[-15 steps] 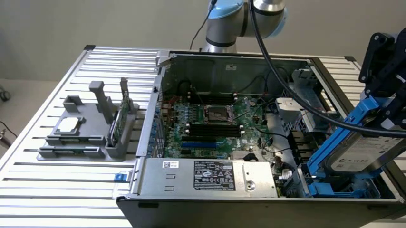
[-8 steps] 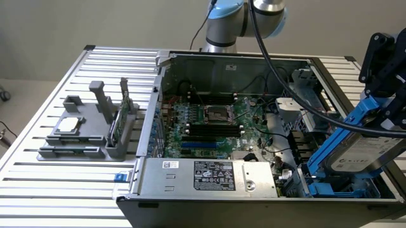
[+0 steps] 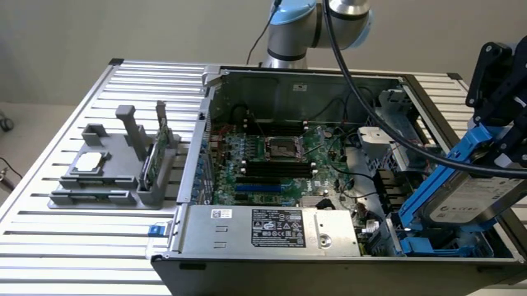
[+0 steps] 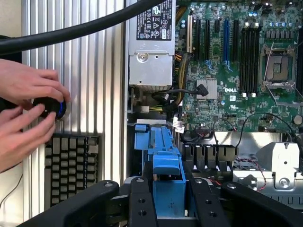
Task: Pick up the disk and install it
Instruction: 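Insert the disk into the insertion slot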
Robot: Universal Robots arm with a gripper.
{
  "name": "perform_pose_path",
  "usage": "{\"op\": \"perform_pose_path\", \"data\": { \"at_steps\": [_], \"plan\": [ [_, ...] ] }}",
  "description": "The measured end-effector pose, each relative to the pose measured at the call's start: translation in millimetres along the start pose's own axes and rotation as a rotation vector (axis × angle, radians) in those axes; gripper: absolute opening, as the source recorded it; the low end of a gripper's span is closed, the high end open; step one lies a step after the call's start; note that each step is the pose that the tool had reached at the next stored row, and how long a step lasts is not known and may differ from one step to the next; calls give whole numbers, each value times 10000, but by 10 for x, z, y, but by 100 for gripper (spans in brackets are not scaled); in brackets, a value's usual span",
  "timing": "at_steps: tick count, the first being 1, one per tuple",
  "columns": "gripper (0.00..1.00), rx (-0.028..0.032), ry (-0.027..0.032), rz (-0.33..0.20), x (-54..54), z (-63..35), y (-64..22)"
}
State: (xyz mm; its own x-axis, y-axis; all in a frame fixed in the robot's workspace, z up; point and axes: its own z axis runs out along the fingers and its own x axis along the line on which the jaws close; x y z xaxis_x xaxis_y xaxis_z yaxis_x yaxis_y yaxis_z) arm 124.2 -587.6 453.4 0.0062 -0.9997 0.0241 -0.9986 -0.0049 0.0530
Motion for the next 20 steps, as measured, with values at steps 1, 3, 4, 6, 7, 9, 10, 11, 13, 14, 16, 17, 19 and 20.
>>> {"op": "perform_pose_path", "data": {
  "at_steps": [1,3,4,6,7,9,10,11,13,14,16,17,19,20],
  "plan": [
    [33,0,0,0,0,0,0],
    [33,0,1,0,0,0,0],
    [33,0,1,0,0,0,0],
    [33,4,0,0,0,1,0],
    [33,12,-1,0,0,4,2],
    [33,55,2,3,-1,14,14],
    [33,73,0,2,0,21,18],
    [33,82,0,3,0,27,22],
    [33,90,0,1,-1,34,24],
    [33,92,1,2,-1,36,26],
    [33,104,2,5,-2,44,32],
    [33,121,1,9,-3,51,39],
    [33,162,0,12,-4,66,46],
    [33,187,-1,15,-5,72,50]
  ]
}}
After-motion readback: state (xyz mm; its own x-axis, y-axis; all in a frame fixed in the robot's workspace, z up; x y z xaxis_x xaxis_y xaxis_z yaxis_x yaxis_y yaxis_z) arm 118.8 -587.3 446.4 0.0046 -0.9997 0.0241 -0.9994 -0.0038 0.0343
